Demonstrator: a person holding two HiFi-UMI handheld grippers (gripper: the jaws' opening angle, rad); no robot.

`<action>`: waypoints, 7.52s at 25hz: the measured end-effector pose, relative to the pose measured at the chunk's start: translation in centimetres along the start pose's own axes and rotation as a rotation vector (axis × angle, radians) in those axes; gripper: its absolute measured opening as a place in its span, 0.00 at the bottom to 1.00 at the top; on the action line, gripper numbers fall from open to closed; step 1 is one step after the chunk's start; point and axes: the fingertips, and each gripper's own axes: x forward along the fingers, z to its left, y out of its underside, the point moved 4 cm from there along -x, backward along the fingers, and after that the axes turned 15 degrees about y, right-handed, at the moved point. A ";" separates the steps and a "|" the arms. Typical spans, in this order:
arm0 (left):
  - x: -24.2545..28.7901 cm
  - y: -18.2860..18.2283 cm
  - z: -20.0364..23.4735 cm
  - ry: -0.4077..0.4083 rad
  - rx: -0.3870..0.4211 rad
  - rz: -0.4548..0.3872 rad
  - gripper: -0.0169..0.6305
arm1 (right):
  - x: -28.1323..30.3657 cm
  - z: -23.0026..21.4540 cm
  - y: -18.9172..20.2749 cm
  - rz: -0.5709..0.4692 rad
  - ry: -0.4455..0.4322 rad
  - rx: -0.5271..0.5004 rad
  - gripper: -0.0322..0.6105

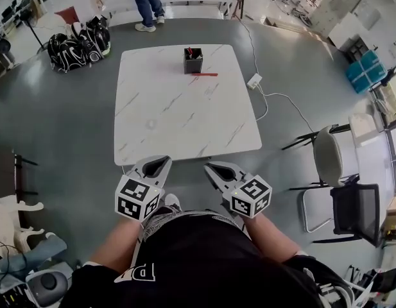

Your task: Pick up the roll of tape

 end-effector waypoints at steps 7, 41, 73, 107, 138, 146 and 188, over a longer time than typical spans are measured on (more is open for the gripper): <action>-0.1 -0.7 4.2 0.032 0.013 0.010 0.06 | 3.6 0.0 -1.0 0.010 0.041 0.014 0.06; 3.3 2.6 15.8 -0.114 -0.060 0.152 0.07 | 10.4 -4.8 -3.2 0.056 0.040 0.028 0.06; 14.9 13.4 29.2 -0.203 -0.283 0.524 0.36 | 13.6 -14.0 -3.6 0.148 0.053 0.070 0.06; 10.9 10.2 25.4 -0.105 -0.210 0.430 0.35 | 11.4 -8.9 -3.2 0.082 0.085 0.062 0.06; -1.2 0.6 7.7 0.031 -0.074 0.016 0.35 | 5.6 -1.5 -4.3 -0.073 0.061 -0.043 0.06; -0.8 -1.3 3.7 -0.023 -0.078 -0.055 0.35 | 1.7 -2.8 -5.9 -0.106 0.025 -0.088 0.05; 2.2 -2.2 -5.6 -0.090 -0.035 -0.035 0.35 | -6.2 -6.0 -1.3 -0.076 -0.034 -0.033 0.05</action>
